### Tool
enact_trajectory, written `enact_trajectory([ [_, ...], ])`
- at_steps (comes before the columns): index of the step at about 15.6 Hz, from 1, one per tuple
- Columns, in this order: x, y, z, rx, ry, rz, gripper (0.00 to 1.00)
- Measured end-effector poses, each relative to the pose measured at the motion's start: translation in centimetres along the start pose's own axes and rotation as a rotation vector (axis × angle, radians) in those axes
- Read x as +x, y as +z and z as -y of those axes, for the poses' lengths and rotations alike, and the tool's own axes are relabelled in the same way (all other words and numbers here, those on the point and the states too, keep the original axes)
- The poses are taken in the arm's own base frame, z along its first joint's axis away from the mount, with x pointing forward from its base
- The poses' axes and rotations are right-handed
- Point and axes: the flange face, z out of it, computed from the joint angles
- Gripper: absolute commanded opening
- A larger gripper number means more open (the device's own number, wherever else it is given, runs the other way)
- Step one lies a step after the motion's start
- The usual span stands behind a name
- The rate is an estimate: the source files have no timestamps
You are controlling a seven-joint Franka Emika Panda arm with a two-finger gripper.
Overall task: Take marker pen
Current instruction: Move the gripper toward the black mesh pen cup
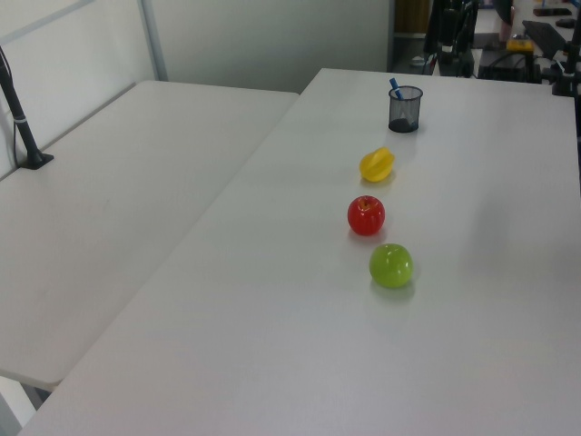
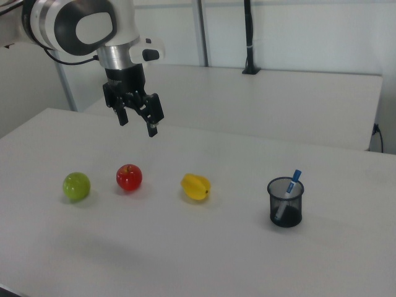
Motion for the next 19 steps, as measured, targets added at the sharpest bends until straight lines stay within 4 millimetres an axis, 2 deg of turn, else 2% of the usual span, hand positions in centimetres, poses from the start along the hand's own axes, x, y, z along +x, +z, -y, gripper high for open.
enact_trajectory([
  [13, 0.0, 0.0, 0.0, -0.004, 0.0, 0.0, 1.0],
  [15, 0.4, 0.3, -0.4, -0.04, -0.004, -0.011, 1.0],
  [19, 2.5, 1.7, -0.9, -0.078, -0.007, -0.076, 1.0],
])
